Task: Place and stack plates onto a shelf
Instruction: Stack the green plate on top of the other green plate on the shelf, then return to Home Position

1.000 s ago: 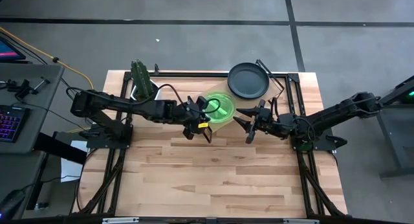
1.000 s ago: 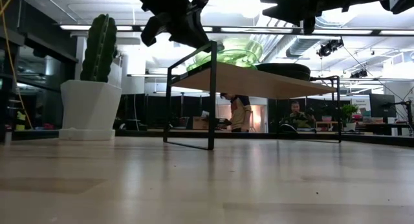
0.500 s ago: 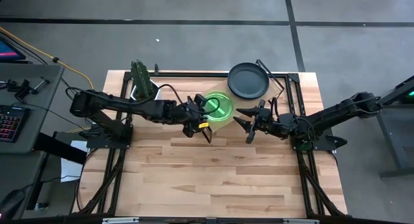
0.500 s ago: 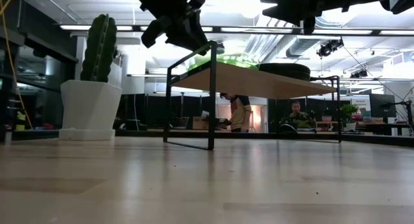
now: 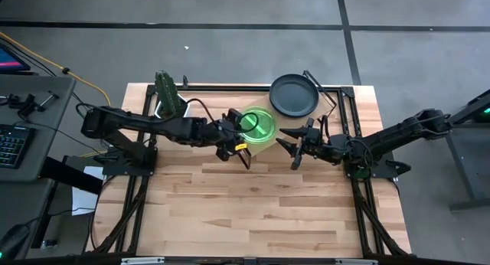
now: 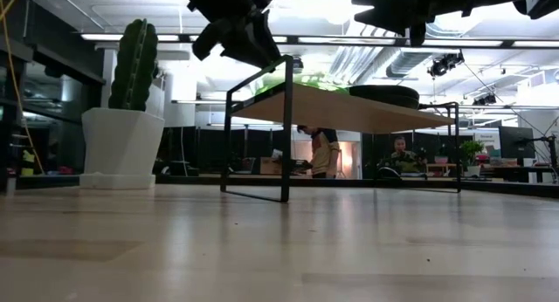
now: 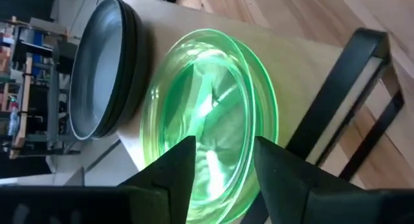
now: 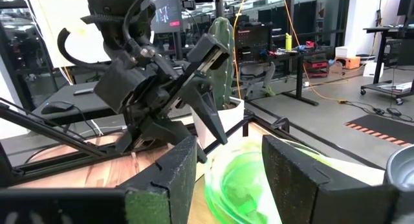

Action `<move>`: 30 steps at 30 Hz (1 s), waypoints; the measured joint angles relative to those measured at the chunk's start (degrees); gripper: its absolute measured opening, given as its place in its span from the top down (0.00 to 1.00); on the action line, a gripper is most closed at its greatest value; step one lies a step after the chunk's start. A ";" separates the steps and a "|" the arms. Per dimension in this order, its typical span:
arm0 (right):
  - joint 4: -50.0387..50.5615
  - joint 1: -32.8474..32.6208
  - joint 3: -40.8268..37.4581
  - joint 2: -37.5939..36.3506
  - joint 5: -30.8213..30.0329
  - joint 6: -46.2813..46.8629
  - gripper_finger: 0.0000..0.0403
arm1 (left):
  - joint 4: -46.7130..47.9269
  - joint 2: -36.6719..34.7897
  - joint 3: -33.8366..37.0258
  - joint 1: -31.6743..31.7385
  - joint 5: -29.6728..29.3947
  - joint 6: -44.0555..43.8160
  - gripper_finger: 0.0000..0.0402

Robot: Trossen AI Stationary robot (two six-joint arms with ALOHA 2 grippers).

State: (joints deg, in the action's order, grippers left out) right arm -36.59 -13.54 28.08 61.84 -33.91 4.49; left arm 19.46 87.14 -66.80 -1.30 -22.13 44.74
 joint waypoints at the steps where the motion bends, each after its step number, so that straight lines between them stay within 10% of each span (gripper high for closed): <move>1: 0.08 -0.02 0.00 0.00 0.00 0.00 0.60 | 0.48 -0.21 -0.13 0.00 0.01 -0.16 0.63; 12: 0.41 0.00 -0.04 -0.02 -0.09 0.00 0.60 | -0.37 -5.55 -1.47 0.15 5.68 -6.20 0.64; 21: 0.78 0.00 -0.04 -0.02 -0.09 1.05 0.60 | 1.01 -10.84 -1.43 1.72 27.38 -25.88 0.64; 30: 1.19 0.00 -0.04 -0.02 -0.10 1.44 0.60 | -12.23 -19.32 9.99 0.61 27.59 -29.37 0.75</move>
State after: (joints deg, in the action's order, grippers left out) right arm -35.40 -13.54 28.03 61.82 -34.01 5.93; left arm 7.23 67.82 -56.81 -0.69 5.46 15.37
